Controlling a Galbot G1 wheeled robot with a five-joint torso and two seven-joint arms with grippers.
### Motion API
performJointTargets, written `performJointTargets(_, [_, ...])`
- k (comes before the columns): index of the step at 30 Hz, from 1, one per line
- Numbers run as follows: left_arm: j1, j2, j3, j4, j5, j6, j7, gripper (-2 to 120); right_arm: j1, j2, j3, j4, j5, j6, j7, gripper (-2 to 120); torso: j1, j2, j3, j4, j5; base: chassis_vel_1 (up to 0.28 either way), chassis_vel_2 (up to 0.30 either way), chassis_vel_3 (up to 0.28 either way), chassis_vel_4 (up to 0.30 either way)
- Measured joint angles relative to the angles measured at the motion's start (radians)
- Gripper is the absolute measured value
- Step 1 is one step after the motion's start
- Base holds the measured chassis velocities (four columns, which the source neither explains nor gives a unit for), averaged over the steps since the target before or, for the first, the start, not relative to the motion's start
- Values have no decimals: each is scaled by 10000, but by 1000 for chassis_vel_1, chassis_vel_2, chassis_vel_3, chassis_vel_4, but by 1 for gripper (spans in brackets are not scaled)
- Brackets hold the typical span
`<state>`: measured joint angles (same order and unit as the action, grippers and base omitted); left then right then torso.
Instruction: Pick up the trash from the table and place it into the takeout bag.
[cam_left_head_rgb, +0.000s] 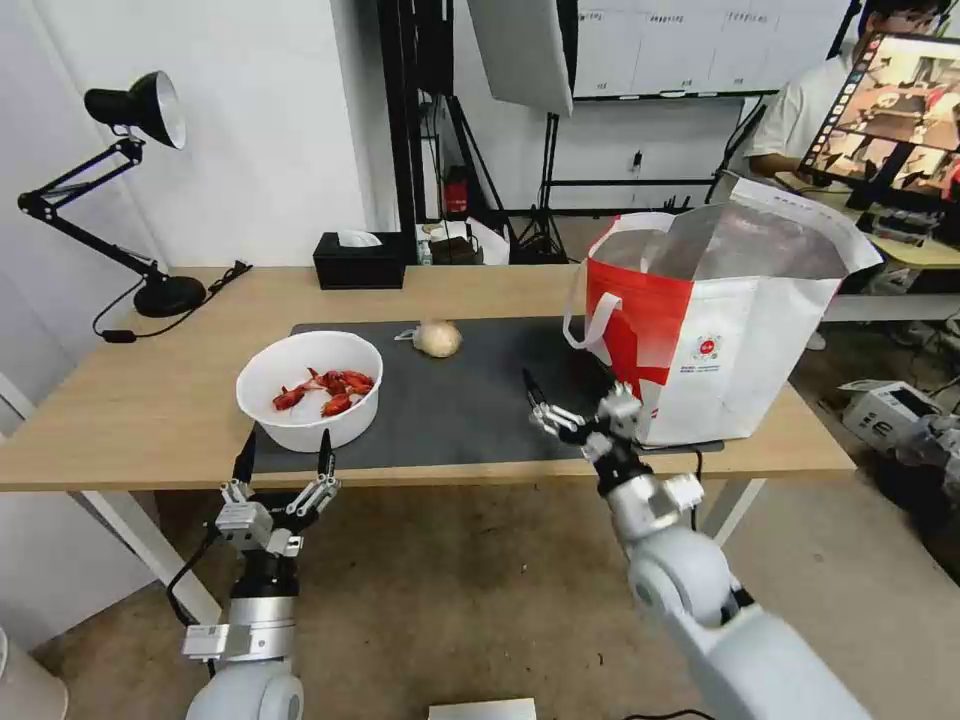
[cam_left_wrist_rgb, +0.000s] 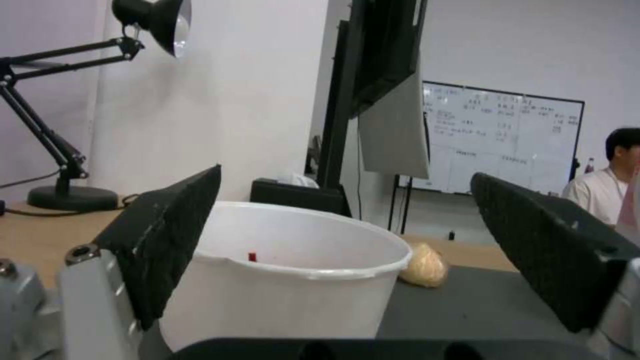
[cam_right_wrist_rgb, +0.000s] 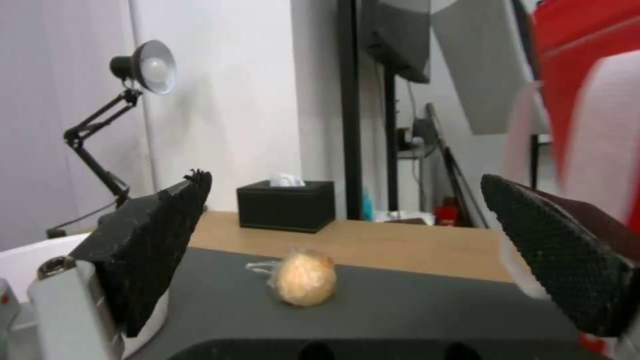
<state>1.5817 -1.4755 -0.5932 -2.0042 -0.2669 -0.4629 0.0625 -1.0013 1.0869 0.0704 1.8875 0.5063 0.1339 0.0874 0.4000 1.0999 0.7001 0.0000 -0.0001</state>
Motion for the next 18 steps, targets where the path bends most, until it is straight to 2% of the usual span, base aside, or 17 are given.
performJointTargets(7, [-37, -129, -3, 70, 49, -6, 4, 100, 1510, -46, -992, -965, 627, -756, 170, 100, 0, -1, 0, 0, -1, 0, 0, 0, 0])
performJointTargets(18, [-159, -170, -86, 210, 14, -8, 6, 100, 4142, 553, -2498, -3349, 1490, -1538, 428, 100, 0, -1, 0, 1, -2, 0, 0, 0, 0])
